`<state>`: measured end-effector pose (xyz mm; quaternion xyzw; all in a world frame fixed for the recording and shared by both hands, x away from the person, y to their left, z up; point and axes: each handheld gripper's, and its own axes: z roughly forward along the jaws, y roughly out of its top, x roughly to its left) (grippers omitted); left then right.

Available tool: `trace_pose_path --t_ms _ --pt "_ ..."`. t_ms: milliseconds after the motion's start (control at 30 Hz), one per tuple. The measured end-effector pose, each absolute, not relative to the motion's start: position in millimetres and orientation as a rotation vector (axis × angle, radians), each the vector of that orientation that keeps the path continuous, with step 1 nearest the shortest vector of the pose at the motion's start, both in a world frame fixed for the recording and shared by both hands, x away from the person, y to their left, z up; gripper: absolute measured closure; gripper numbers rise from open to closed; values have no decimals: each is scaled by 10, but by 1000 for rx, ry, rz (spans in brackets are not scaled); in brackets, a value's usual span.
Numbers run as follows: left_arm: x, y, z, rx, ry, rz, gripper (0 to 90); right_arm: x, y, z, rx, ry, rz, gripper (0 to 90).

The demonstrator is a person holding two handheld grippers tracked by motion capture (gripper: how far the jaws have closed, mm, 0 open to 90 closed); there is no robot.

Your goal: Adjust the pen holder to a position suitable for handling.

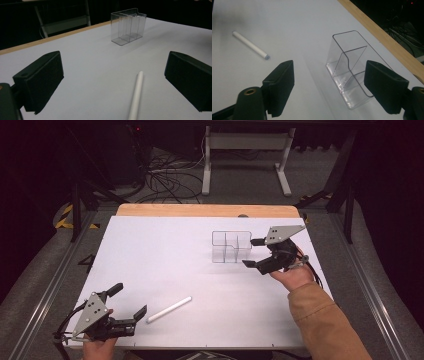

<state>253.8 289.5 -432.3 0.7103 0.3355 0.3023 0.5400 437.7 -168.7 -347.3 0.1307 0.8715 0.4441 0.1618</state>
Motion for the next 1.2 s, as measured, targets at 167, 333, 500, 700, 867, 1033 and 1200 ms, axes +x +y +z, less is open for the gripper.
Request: trace_pose_path --t_ms 167,333,500,700,867,1033,1200 --pt "2538 2899 -4322 1690 798 719 29 4435 -1663 -3452 387 2482 1257 252" --pt "2544 2896 -4325 1689 797 714 29 4498 -1602 -3464 384 2493 1243 254" --pt "2540 2902 -4319 1688 795 715 29 4526 -1592 -3444 347 2500 1220 287" --pt "2544 2896 -4323 1691 793 716 30 4554 -1565 -3431 277 2493 1132 354" --pt "2551 2897 -4327 1692 794 713 30 4636 -1518 -3428 265 2510 1101 375" --pt "2550 2901 -4325 1690 792 712 30 4773 -1440 -3487 279 2550 1049 409" --pt "2555 2902 -4328 1692 791 708 30 4834 -1342 -3522 260 2565 1004 438"
